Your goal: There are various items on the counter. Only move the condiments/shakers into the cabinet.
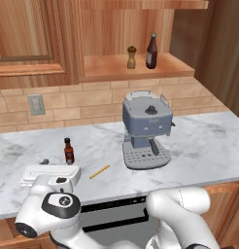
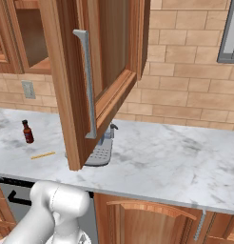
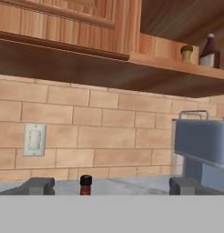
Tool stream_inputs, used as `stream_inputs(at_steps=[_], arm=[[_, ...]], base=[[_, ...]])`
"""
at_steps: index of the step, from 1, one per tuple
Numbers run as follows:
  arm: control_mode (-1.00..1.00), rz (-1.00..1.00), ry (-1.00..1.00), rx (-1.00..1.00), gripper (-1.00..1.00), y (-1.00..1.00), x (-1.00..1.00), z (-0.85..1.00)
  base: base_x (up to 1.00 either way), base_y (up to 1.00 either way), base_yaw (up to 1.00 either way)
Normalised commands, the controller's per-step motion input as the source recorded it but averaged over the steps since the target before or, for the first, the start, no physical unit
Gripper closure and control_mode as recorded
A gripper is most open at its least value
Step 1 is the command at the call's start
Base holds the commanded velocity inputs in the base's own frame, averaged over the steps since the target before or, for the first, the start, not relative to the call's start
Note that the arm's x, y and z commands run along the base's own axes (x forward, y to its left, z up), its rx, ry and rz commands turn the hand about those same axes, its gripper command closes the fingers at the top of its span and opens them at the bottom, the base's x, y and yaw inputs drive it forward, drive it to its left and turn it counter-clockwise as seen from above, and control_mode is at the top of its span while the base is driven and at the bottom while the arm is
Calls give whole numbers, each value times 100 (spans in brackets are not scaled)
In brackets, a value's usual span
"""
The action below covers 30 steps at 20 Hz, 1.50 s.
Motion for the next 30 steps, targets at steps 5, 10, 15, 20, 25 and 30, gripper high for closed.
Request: stream_inputs(at_steps=[5,10,15,20,25,30], arm=[[-100,0,0,2,-100,0,20,0],[-100,-1,3,4,-100,-10,17,-12],[-100,-1,0,3,-100,-10,2,-17],[-100,-4,4,10,-100,-10,6,0],[-100,-4,5,11,-100,-15,8,0],[-100,-2,12,6,-100,-3,23,-1]], base=[[0,0,0],[0,0,0],[0,0,0],[0,0,0],[0,0,0],[0,0,0]])
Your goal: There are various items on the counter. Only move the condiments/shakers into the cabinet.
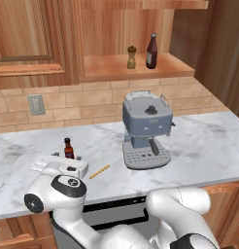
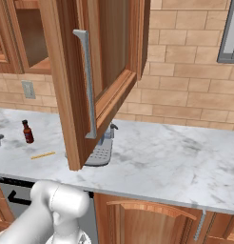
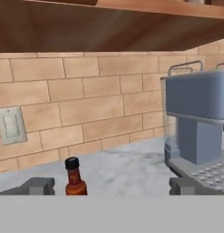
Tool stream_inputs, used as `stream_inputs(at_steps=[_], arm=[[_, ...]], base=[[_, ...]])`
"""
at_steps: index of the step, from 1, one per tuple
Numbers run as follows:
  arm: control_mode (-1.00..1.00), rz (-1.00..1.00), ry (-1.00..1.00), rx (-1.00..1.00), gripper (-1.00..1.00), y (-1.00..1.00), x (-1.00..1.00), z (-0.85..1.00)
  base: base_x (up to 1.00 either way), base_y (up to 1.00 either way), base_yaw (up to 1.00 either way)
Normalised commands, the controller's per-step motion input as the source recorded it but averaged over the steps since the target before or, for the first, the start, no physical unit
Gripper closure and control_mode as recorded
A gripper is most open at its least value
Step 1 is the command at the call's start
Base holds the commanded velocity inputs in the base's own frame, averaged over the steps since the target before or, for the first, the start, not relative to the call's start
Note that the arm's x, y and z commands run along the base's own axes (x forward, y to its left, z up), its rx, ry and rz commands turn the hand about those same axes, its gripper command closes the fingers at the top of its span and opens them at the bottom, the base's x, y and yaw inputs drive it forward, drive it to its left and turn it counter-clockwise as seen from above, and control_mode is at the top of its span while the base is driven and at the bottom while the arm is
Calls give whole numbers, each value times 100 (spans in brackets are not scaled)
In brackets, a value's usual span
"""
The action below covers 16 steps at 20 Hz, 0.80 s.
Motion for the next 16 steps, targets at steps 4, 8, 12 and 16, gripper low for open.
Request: stream_inputs(at_steps=[4,8,12,16], arm=[[-100,0,19,0,-100,0,45,-1],[-100,0,22,0,-100,0,43,-9],[-100,0,17,0,-100,0,18,-21],[-100,0,19,0,-100,0,13,-25]], base=[[0,0,0],[0,0,0],[0,0,0],[0,0,0]])
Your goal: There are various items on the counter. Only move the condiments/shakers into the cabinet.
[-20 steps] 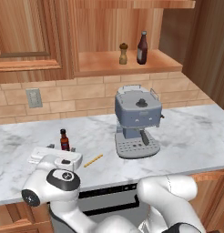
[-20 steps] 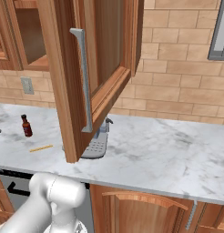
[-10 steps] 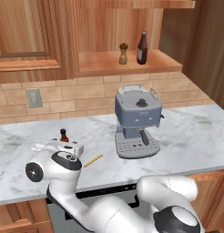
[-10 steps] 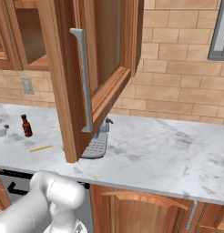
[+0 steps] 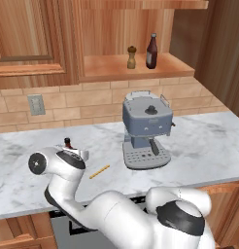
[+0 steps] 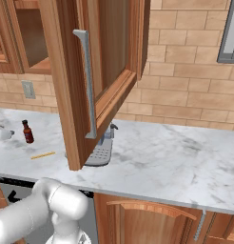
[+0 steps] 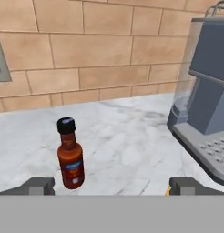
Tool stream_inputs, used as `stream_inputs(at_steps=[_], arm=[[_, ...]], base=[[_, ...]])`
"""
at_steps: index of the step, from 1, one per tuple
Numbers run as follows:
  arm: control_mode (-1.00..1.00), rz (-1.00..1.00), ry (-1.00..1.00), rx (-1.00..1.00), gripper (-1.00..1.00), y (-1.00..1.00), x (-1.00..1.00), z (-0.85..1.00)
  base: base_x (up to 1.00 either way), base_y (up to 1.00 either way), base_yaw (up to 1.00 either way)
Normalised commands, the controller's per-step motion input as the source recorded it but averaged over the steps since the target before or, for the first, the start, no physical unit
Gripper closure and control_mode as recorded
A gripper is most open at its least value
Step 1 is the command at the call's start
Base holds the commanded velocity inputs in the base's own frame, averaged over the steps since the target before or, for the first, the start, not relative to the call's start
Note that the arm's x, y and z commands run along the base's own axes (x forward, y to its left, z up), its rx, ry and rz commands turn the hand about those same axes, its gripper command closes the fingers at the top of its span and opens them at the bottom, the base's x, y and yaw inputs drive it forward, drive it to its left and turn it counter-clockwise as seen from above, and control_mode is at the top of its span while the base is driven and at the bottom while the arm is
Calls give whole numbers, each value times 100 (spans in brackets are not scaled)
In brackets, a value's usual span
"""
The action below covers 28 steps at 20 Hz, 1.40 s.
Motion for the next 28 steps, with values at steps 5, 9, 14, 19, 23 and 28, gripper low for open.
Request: stream_inputs(at_steps=[5,9,14,19,23,28], arm=[[-100,0,22,0,-100,0,11,-17],[-100,0,27,0,-100,0,28,0],[-100,0,19,0,-100,0,17,0],[-100,4,4,0,-100,14,-1,-15],[-100,5,0,0,-100,29,-5,-29],[-100,3,0,0,-100,2,0,-1]], base=[[0,0,0],[0,0,0],[0,0,0],[0,0,0],[0,0,0],[0,0,0]])
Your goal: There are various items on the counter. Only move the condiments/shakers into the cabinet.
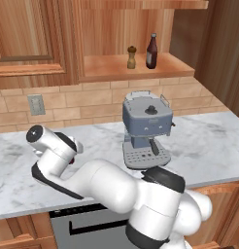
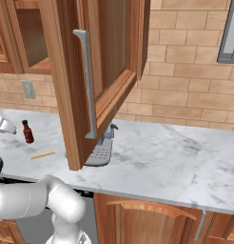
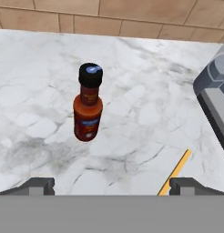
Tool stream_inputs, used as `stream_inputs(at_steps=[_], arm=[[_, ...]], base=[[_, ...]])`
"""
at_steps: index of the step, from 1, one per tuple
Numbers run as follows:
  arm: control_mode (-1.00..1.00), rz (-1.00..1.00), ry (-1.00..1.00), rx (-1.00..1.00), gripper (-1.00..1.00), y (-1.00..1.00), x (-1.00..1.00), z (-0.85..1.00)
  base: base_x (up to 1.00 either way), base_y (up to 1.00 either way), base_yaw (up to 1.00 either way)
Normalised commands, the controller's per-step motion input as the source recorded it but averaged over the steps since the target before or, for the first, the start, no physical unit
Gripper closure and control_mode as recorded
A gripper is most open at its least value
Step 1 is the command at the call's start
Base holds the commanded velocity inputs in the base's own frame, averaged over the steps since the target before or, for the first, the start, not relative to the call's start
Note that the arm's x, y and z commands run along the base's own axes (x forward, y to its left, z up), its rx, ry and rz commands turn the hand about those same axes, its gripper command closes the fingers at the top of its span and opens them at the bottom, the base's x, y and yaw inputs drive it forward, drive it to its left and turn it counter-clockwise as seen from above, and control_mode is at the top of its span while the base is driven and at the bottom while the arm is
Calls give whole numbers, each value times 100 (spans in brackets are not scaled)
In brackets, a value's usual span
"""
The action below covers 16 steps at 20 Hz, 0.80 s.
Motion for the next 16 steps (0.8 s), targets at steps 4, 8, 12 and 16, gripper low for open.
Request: stream_inputs(at_steps=[4,8,12,16], arm=[[-100,3,-1,0,-100,0,0,0],[-100,1,0,0,-100,-2,0,0],[-100,0,0,0,-100,-8,1,0],[-100,3,0,0,-100,-14,1,0]], base=[[0,0,0],[0,0,0],[0,0,0],[0,0,0]])
